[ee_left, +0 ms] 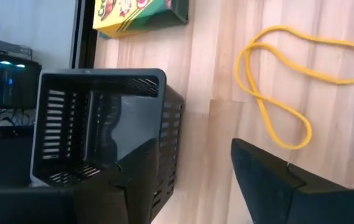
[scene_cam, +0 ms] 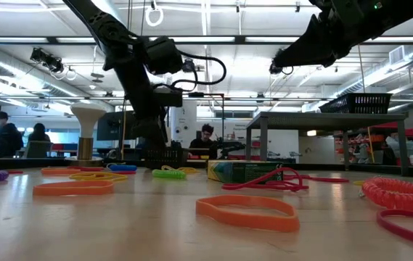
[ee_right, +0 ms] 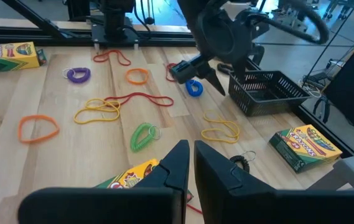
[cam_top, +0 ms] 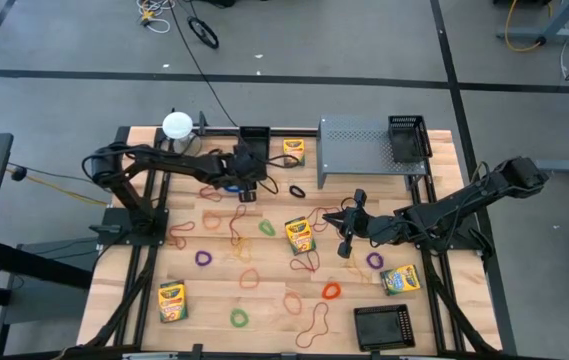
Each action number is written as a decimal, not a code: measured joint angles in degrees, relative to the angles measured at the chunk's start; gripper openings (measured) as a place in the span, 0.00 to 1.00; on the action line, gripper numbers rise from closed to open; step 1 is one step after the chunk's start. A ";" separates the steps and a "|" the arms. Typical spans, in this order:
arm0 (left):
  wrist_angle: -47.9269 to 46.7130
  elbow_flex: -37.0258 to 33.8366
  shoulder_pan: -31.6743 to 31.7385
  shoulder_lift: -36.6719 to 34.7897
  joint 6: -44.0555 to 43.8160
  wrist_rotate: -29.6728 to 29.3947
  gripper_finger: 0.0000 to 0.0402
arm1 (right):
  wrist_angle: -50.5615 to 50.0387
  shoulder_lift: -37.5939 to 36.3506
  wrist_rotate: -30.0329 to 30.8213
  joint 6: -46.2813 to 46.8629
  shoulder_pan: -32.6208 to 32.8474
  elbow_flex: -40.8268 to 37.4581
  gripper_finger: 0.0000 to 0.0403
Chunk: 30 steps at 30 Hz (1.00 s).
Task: Pick & Place Office Desk Supplies
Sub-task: Put the top black bin on the shelf
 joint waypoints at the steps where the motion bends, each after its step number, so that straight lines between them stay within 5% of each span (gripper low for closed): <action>1: 0.09 0.00 0.00 -0.49 -0.02 0.41 0.53 | 0.00 0.00 0.00 -0.02 -0.01 -0.01 0.09; 20: 0.71 -0.02 7.88 -1.39 -2.47 7.89 0.50 | 0.00 0.00 0.00 -0.01 0.01 0.00 0.09; 30: 0.72 -0.04 8.37 -1.39 -2.54 8.43 0.31 | 0.00 0.00 0.00 -0.02 0.01 0.01 0.09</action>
